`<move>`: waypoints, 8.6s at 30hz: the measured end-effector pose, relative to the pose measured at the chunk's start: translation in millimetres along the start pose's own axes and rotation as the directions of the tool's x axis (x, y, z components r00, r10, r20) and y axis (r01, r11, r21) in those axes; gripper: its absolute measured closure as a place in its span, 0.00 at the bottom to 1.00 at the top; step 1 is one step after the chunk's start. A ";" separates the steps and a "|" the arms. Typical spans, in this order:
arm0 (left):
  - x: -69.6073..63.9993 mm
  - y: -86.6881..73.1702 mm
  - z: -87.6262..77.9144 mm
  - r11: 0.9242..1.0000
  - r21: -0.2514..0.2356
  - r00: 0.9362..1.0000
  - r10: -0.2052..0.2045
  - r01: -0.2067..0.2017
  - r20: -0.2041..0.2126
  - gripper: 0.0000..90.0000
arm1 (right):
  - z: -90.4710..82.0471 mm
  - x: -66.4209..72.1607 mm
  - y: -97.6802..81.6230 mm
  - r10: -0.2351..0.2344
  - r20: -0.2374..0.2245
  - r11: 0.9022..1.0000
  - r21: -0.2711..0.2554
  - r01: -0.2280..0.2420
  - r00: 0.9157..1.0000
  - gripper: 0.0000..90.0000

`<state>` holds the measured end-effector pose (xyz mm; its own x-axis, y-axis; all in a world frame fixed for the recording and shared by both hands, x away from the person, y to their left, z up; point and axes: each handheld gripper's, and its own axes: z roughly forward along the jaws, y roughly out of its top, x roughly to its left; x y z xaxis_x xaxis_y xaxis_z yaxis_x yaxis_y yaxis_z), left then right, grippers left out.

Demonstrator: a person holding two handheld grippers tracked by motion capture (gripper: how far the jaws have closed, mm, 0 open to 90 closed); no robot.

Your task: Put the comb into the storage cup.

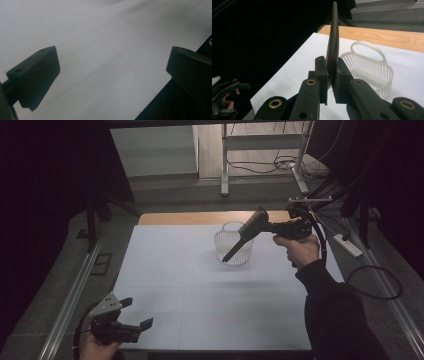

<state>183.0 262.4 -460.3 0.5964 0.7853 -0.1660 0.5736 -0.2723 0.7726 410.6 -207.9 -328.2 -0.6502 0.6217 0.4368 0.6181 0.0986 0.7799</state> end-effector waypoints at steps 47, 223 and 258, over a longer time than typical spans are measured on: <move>1.3 0.4 1.5 1.000 0.013 1.000 -0.005 0.005 0.010 0.00 | 38.7 -30.6 33.4 -0.018 0.161 1.000 -0.021 0.022 0.987 0.93; 3.9 1.0 3.1 0.999 0.025 0.999 -0.034 0.034 0.011 0.00 | 67.5 -71.2 -31.0 -0.253 0.325 0.957 0.219 0.188 0.911 0.00; 3.4 0.5 0.2 1.000 0.011 0.999 -0.023 0.023 -0.032 0.00 | 39.5 -54.5 -59.9 -0.278 0.291 0.957 0.166 0.238 0.915 0.00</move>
<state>185.4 264.8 -460.6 0.5652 0.8085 -0.1639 0.5934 -0.2605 0.7616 426.4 -217.0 -416.5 -0.6385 0.7678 0.0526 0.5101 0.3710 0.7760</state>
